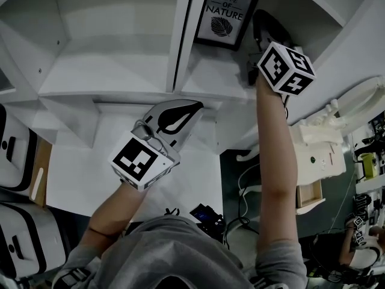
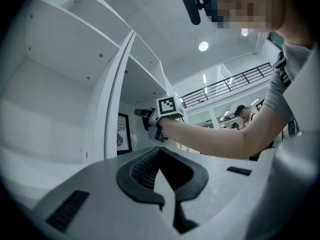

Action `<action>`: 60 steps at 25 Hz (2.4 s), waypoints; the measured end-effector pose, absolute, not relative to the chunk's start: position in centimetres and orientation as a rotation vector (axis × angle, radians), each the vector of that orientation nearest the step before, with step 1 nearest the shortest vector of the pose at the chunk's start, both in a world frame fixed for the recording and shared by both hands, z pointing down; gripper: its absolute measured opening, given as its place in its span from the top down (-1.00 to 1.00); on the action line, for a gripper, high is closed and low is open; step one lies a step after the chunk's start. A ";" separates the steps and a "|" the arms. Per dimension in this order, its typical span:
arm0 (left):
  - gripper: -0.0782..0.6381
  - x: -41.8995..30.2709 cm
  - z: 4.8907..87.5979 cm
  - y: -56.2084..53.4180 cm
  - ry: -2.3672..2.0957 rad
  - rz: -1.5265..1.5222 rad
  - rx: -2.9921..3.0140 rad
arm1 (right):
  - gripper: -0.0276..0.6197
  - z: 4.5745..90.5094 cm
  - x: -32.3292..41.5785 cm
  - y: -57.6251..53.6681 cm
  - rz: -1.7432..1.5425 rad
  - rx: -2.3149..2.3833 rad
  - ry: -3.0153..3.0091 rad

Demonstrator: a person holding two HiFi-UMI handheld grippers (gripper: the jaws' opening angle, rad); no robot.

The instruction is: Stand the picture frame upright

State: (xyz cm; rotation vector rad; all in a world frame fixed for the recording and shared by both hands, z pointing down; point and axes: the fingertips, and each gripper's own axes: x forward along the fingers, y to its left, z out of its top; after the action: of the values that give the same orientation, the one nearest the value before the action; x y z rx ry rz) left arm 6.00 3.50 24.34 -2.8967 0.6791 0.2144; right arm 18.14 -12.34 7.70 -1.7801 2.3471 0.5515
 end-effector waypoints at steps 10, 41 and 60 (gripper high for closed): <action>0.76 4.9 24.7 4.1 0.705 0.208 -2.892 | 0.82 8.6 16.0 -5.8 0.531 -1.601 2.411; 0.76 -0.6 28.8 4.9 0.942 0.247 -2.861 | 0.82 20.2 17.0 11.2 0.536 -1.642 2.495; 0.76 -1.2 30.8 5.6 1.008 0.260 -2.834 | 0.83 26.4 16.7 12.8 0.419 -1.737 2.453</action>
State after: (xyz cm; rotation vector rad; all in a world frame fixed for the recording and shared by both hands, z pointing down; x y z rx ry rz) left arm -1.16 5.61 30.83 -2.8345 1.0079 0.2598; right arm 16.67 12.77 26.39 -1.7369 2.4534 0.4189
